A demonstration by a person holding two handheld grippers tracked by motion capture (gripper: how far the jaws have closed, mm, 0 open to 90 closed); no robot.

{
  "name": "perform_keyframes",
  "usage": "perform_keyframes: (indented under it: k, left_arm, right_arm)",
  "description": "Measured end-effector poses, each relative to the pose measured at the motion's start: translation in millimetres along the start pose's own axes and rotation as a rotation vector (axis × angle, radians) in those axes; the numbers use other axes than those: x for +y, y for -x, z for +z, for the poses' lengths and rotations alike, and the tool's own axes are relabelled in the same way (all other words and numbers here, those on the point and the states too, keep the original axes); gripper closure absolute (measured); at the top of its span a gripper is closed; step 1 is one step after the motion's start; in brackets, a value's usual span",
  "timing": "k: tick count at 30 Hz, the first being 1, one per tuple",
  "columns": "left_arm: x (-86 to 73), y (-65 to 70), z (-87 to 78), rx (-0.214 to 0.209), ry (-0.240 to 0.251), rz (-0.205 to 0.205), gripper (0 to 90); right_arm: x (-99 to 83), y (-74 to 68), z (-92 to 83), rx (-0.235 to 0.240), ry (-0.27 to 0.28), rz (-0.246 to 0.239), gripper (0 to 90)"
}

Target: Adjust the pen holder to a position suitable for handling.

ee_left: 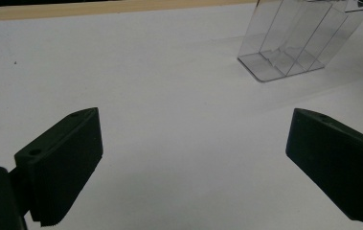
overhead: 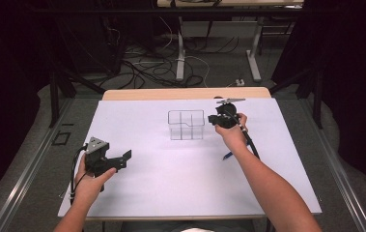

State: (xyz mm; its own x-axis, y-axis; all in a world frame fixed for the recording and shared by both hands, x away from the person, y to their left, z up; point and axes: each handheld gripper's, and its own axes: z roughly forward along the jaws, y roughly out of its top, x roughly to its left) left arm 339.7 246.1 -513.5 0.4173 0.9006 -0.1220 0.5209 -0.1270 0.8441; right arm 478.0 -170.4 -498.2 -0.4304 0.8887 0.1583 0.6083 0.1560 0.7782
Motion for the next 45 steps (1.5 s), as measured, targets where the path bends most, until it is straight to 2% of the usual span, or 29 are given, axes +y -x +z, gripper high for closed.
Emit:
perform_keyframes:
  k: [2, 6, 10, 13, 16, 20, 22, 25, 27, 28, 29, 31, 32, 34, 35, 37, 38, 39, 40, 41, 42, 43, 45]
  left_arm:
    - [0.3, 0.4, -0.2, -0.001, 0.0, 0.002, 5.3]
    - [0.4, 0.8, 0.0, 0.0, -0.002, 0.004, 5.7]
    - [0.6, 1.3, 0.1, 0.0, -0.001, 0.005, 5.8]
    - [0.6, 1.6, 0.3, -0.002, -0.002, 0.004, 6.1]
    - [0.5, 2.1, 0.6, -0.003, 0.0, 0.002, 6.3]
    - [0.6, 2.9, 0.2, -0.004, -0.001, 0.003, 6.5]
    - [0.7, 2.6, 0.1, -0.004, -0.002, 0.004, 6.5]
    - [0.6, 2.3, 0.2, -0.004, -0.003, 0.003, 6.5]
    - [0.4, 2.5, 0.6, -0.004, -0.001, 0.003, 6.6]
    - [0.4, 2.7, 0.6, -0.004, -0.001, 0.003, 6.6]
    - [0.4, 2.7, 0.6, -0.005, -0.001, 0.004, 6.6]
    - [0.3, 2.8, 0.7, -0.004, -0.001, 0.004, 6.6]
    - [0.3, 2.8, 0.7, -0.004, -0.002, 0.004, 6.7]
    - [0.2, 2.8, 0.7, -0.004, -0.002, 0.003, 6.7]
    - [0.2, 2.8, 0.7, -0.004, -0.001, 0.003, 6.7]
    - [0.2, 2.9, 0.7, -0.004, -0.001, 0.002, 6.7]
    - [0.1, 2.8, 0.7, -0.004, -0.001, 0.002, 6.8]
    - [0.0, 2.8, 0.8, -0.004, -0.002, 0.002, 6.8]
    - [-0.1, 2.7, 0.9, -0.003, -0.002, 0.003, 6.8]
    - [-0.2, 2.7, 1.0, -0.003, -0.003, 0.004, 6.8]
    - [-0.2, 2.7, 1.1, -0.004, -0.003, 0.003, 6.8]
    - [-0.2, 2.6, 1.1, -0.003, -0.004, 0.004, 6.8]
    - [-0.2, 2.7, 1.1, -0.003, -0.004, 0.004, 6.9]
  right_arm:
    - [1.9, 4.3, -5.3, -0.01, 0.009, -0.02, 79.8]
    - [2.9, 9.5, -15.0, -0.007, -0.011, -0.068, 70.6]
    - [1.9, 10.1, -18.6, 0.005, -0.018, -0.079, 64.5]
    - [0.6, 10.7, -22.3, 0.02, -0.017, -0.137, 59.4]
    - [-0.2, 9.2, -25.4, 0.035, -0.022, -0.167, 54.9]
    - [-1.3, 8.2, -30.0, 0.045, -0.038, -0.236, 48.9]
    - [-1.5, 8.1, -32.6, 0.046, -0.047, -0.292, 45.8]
    - [-1.7, 8.3, -35.5, 0.051, -0.028, -0.361, 39.0]
    - [-1.8, 8.4, -37.7, 0.063, -0.029, -0.385, 36.7]
    - [-2.2, 8.3, -39.0, 0.072, -0.037, -0.391, 34.9]
    - [-2.6, 8.2, -40.4, 0.072, -0.06, -0.422, 31.2]
    - [-3.0, 8.2, -40.6, 0.079, -0.06, -0.436, 29.2]
    - [-2.5, 8.0, -42.7, 0.077, -0.098, -0.462, 27.6]
    - [-3.1, 8.3, -43.0, 0.075, -0.123, -0.507, 23.5]
    - [-3.6, 9.1, -43.0, 0.069, -0.123, -0.536, 23.4]
    - [-3.1, 10.1, -45.1, 0.06, -0.157, -0.59, 23.3]
    - [-3.7, 9.3, -45.1, 0.062, -0.156, -0.593, 23.3]
    - [-3.9, 10.3, -45.7, 0.064, -0.155, -0.626, 23.3]
    - [-3.9, 9.4, -47.0, 0.07, -0.173, -0.637, 23.3]
    - [-4.9, 9.6, -46.3, 0.071, -0.152, -0.645, 24.2]
    - [-3.5, 9.5, -49.4, 0.056, -0.189, -0.68, 24.3]
    - [-4.1, 8.3, -50.7, 0.049, -0.192, -0.691, 24.1]
    - [-4.1, 8.2, -51.7, 0.062, -0.194, -0.745, 24.2]
